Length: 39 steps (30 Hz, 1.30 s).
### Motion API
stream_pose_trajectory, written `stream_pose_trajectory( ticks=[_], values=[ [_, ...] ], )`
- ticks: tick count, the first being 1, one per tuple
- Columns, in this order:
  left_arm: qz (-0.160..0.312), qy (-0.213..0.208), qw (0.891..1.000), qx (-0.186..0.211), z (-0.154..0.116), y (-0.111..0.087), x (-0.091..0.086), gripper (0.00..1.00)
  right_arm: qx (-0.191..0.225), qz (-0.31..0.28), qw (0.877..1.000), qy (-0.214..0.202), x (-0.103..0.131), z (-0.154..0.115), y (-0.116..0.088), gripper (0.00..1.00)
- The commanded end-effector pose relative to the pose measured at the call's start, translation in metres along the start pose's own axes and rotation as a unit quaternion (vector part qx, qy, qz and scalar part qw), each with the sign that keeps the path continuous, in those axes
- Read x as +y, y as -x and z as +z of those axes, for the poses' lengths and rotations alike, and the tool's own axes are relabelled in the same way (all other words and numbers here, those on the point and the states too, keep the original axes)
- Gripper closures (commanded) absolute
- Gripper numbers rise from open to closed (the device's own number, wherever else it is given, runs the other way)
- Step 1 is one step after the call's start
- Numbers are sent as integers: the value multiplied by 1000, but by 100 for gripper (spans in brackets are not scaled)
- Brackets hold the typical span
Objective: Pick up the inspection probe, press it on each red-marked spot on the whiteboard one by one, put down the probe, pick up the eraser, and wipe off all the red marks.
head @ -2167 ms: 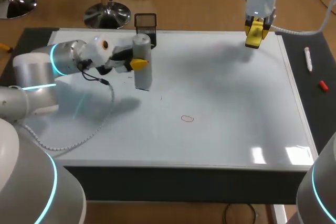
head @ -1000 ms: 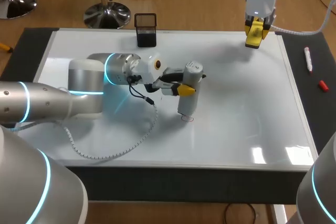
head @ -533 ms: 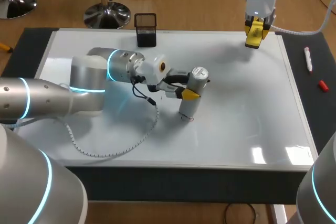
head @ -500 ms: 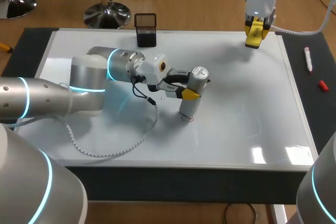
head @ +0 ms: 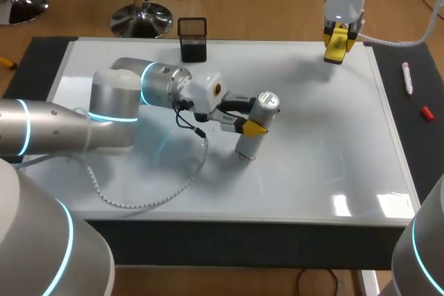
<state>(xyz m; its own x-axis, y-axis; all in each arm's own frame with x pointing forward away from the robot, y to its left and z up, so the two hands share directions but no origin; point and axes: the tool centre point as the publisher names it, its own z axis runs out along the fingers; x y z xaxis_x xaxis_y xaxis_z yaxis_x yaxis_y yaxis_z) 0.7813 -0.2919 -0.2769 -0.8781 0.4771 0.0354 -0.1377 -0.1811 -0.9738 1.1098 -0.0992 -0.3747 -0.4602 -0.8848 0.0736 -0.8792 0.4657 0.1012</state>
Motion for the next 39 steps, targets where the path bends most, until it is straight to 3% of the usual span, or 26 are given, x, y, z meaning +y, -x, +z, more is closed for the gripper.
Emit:
stream_pose_trajectory(
  ticks=[1,25,39],
  values=[
    [0,4,1000,-5,3,-2,-1,100,2,-1,1000,0,-1,-2,0,100],
    [-13,16,999,-28,-3,4,18,100,2,-1,1000,0,-1,-2,0,100],
    [-13,16,999,-28,-3,4,18,100,2,-1,1000,0,-1,-2,0,100]
  ],
)
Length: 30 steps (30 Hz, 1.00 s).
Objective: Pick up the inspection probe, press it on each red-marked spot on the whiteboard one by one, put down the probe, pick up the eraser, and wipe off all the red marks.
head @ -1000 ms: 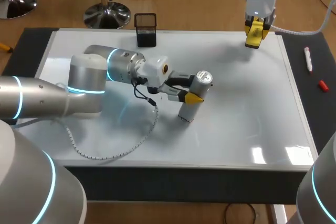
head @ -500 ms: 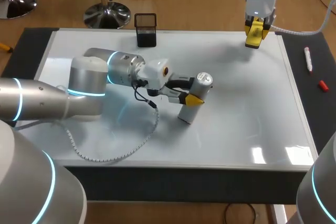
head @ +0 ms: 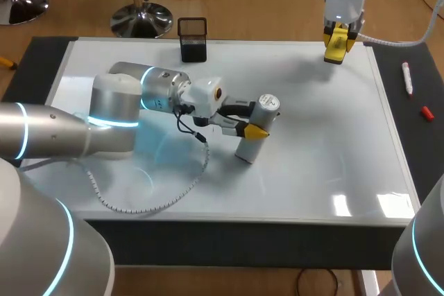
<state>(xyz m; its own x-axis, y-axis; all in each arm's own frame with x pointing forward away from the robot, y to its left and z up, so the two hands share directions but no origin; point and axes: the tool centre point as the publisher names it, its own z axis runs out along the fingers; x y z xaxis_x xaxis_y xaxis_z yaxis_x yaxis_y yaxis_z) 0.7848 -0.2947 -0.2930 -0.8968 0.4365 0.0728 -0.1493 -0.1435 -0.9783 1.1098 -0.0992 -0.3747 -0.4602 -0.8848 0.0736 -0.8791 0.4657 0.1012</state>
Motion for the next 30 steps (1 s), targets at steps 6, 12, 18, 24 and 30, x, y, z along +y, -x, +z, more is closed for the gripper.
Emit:
stream_pose_trajectory(
  ticks=[6,12,18,24,30],
  values=[
    [0,1,1000,-2,0,-1,2,100,2,-1,1000,0,-1,-2,0,100],
    [0,1,1000,-2,0,-1,2,100,2,-1,1000,0,-1,-2,0,100],
    [1,-5,1000,-1,0,-2,0,100,2,-1,1000,0,-1,-2,0,100],
    [0,-21,1000,-1,-4,-3,-9,100,2,-1,1000,0,-1,-2,0,100],
    [13,-22,999,-25,-23,5,-23,100,2,-1,1000,0,-1,-2,0,100]
  ],
)
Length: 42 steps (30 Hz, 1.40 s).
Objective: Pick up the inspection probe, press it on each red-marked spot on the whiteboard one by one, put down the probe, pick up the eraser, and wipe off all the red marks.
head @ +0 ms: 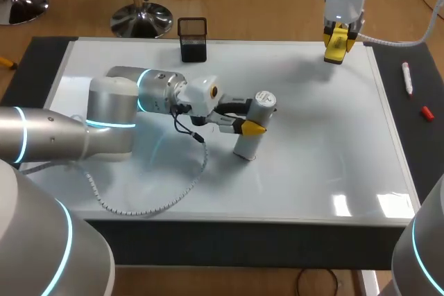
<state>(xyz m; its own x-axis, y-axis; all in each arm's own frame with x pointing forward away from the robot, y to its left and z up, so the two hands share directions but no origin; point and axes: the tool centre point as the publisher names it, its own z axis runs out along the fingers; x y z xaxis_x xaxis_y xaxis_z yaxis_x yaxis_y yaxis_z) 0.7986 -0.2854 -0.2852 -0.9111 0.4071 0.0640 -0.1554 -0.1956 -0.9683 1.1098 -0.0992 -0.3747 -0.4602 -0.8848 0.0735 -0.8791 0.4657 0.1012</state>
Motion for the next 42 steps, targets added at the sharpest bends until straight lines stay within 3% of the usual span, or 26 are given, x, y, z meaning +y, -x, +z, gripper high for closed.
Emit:
stream_pose_trajectory(
  ticks=[1,16,30,42],
  values=[
    [6,3,1000,-12,-13,-1,-15,100,2,-1,1000,0,-1,-2,0,100],
    [38,-13,994,-103,-86,25,-56,100,2,-1,1000,0,-1,-2,0,100],
    [69,-17,974,-215,-176,48,-101,100,2,-1,1000,0,-1,-2,0,100],
    [78,-33,956,-280,-243,57,-123,100,2,-1,1000,0,-1,-2,0,100]
  ],
)
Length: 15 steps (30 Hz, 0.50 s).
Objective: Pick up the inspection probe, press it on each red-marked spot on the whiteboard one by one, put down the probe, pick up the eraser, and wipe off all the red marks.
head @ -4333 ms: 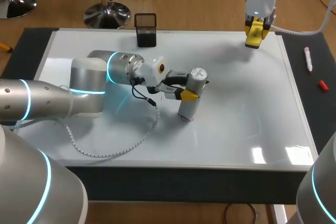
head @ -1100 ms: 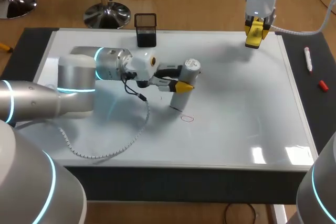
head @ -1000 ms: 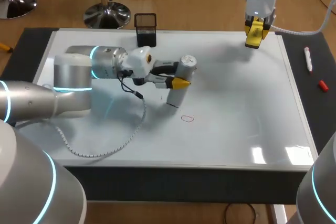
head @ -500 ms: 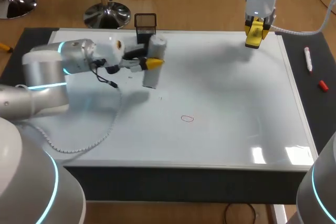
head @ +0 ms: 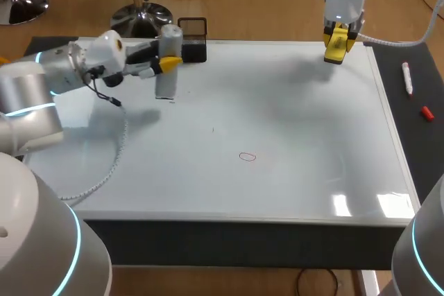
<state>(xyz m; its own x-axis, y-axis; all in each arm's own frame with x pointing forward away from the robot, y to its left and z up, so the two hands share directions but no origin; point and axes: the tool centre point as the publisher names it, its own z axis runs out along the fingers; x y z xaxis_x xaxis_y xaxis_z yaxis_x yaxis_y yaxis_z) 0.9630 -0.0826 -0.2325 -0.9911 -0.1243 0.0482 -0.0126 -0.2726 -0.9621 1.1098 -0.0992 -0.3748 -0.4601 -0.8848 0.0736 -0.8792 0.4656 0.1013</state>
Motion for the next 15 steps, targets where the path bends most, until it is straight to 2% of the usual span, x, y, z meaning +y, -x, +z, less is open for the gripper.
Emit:
stream_pose_trajectory(
  ticks=[1,6,8,15],
  values=[
    [3,-4,1000,-23,-17,4,-10,100,2,-1,1000,0,-1,-2,0,100],
    [17,-4,1000,-22,-30,20,-18,100,2,-1,1000,0,-1,-2,0,100],
    [18,-17,999,-21,-33,25,-21,100,2,-1,1000,0,-1,-2,0,100],
    [18,-18,999,-33,-46,46,-21,100,2,-1,1000,0,-1,-2,0,100]
  ],
)
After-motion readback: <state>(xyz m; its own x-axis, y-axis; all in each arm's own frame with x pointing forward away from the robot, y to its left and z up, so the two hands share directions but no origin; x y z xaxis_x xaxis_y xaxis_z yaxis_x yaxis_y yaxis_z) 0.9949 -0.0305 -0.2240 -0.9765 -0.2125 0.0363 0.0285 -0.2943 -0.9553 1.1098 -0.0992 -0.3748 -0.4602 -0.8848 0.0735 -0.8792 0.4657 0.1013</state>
